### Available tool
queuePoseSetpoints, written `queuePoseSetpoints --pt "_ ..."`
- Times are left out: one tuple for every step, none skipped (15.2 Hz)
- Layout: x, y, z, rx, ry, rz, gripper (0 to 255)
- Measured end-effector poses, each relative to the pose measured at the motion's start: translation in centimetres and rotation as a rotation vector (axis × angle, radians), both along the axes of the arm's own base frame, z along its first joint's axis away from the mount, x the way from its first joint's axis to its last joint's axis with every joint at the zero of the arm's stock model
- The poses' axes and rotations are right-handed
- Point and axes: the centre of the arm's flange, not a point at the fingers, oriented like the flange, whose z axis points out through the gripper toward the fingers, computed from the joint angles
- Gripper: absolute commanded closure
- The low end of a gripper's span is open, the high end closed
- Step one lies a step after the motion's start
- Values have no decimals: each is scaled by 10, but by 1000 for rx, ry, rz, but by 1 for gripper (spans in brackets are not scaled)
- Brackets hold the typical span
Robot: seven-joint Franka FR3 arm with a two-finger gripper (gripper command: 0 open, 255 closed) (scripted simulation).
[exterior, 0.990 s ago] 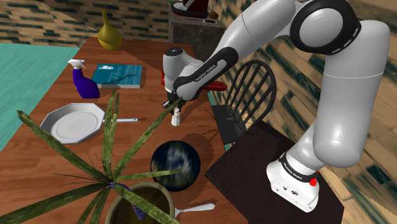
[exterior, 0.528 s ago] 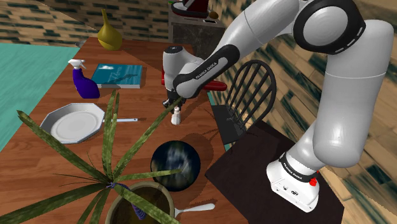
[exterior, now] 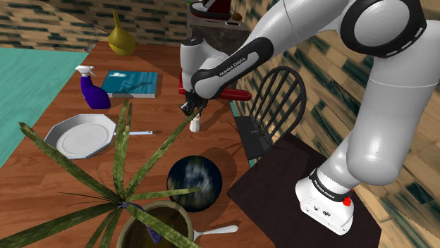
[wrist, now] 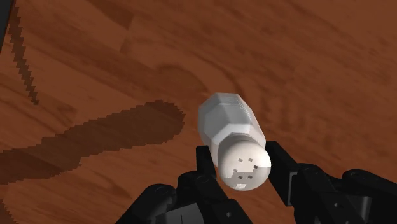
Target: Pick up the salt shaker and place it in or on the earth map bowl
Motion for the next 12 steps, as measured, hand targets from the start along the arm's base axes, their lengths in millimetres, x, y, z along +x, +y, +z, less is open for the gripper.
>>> queuePoseSetpoints --pt "-1 0 5 0 0 0 255" --pt "0 -1 10 0 0 0 255" --pt "1 -1 16 0 0 0 255" --pt "0 0 21 0 0 0 255" --pt "-1 0 26 0 0 0 255" --pt "-1 1 31 0 0 0 255" --pt "-2 1 36 0 0 0 255" --pt "-2 0 42 0 0 0 255" --pt "0 0 47 0 0 0 255" --pt "0 1 53 0 0 0 255" --pt "1 0 58 0 0 0 255" --pt "1 0 63 0 0 0 255"
